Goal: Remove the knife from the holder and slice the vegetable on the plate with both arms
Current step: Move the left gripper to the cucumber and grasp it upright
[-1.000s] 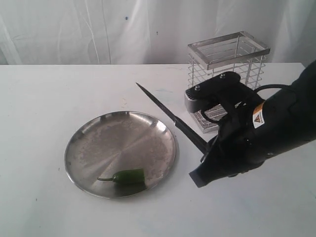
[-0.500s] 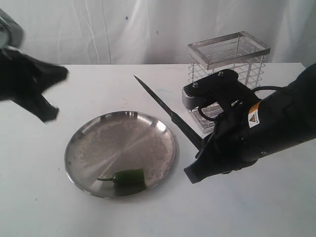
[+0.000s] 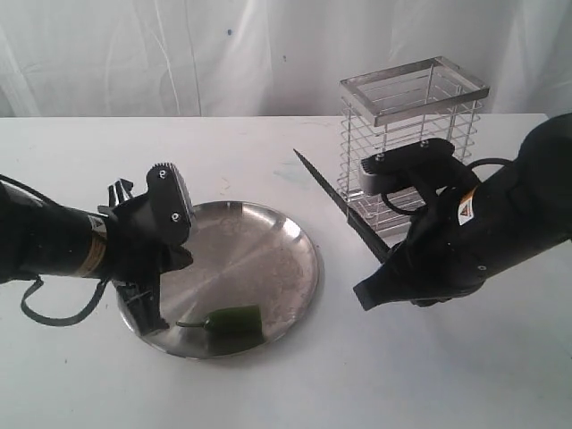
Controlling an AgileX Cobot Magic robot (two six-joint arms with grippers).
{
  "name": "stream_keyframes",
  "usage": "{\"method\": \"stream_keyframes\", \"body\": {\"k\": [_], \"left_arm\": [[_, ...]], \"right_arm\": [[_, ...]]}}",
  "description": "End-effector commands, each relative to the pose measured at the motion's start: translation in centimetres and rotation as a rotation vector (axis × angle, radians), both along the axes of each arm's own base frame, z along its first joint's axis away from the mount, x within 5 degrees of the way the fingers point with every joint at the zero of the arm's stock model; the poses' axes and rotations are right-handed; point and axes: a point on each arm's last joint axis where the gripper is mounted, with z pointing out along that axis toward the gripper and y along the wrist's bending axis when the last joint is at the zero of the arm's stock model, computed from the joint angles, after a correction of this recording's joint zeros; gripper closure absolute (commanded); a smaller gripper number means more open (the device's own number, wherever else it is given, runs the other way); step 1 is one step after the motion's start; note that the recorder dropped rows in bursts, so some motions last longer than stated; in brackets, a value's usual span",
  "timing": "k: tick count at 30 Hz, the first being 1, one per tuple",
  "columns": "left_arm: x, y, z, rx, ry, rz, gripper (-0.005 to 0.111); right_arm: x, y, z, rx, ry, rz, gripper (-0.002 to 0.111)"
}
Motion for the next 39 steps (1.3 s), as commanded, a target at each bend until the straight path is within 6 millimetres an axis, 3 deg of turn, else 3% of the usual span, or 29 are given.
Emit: {"method": "stream_keyframes", "body": {"k": [1,3,6,11,13,14,17,19,21,24,26,28,30,32,36,39], "left_arm": [[1.0,-1.7,2.3,-0.152,0.000,0.110,0.094],[1.2,-3.0,3.7,-0.278,0.045,0.078,0.085],[1.1,-4.1,4.6,-0.336,0.064,-0.035,0.078],[1.2,-3.6,4.0,-0.163,-0.058,-0.140,0.063],[2.1,-2.3,3.8,-0.094,-0.097,0.025,0.059],[2.7,-1.3,3.9,-0.107,-0.106,0.198,0.062],[3.9,2.0,5.2,-0.168,-0.128,0.767,0.085],[3.7,3.5,5.7,0.008,-0.163,0.839,0.103],[3.2,4.1,5.8,0.216,-0.110,0.784,0.107],[2.2,3.0,5.9,0.305,0.167,0.632,0.107],[1.0,0.8,6.4,0.268,0.395,0.346,0.107],[-0.2,-1.5,7.1,0.156,0.519,0.063,0.107],[-0.5,-3.1,7.8,0.030,0.509,-0.107,0.107],[-0.1,-4.1,7.7,-0.068,0.456,-0.164,0.106],[0.5,-4.4,5.9,-0.004,0.390,-0.292,0.081],[1.0,-4.7,3.8,-0.001,0.411,-0.319,0.054]], "right_arm": [[0.5,0.0,-0.3,0.021,-0.018,-0.027,0.108],[0.7,0.0,-0.4,0.020,-0.017,-0.027,0.108],[0.9,0.1,-1.0,0.008,-0.004,-0.026,0.108],[1.2,0.3,-1.7,0.005,0.018,-0.044,0.108],[1.4,0.4,-1.8,0.011,0.011,-0.049,0.108],[1.4,0.4,-1.8,0.014,0.005,-0.050,0.108],[1.5,0.4,-1.8,0.018,-0.003,-0.051,0.108],[1.5,0.4,-1.8,0.017,-0.001,-0.051,0.108],[1.5,0.4,-1.8,0.022,0.003,-0.063,0.108],[1.5,0.4,-1.7,0.027,0.004,-0.067,0.108],[1.5,0.4,-1.7,0.025,0.007,-0.067,0.108],[1.5,0.4,-1.7,0.026,0.009,-0.068,0.108],[1.4,0.5,-1.7,0.029,0.015,-0.071,0.108],[1.4,0.4,-1.8,0.028,0.017,-0.070,0.108],[1.4,0.4,-1.8,0.026,0.020,-0.070,0.108],[1.4,0.5,-1.8,0.034,0.019,-0.074,0.108]]}}
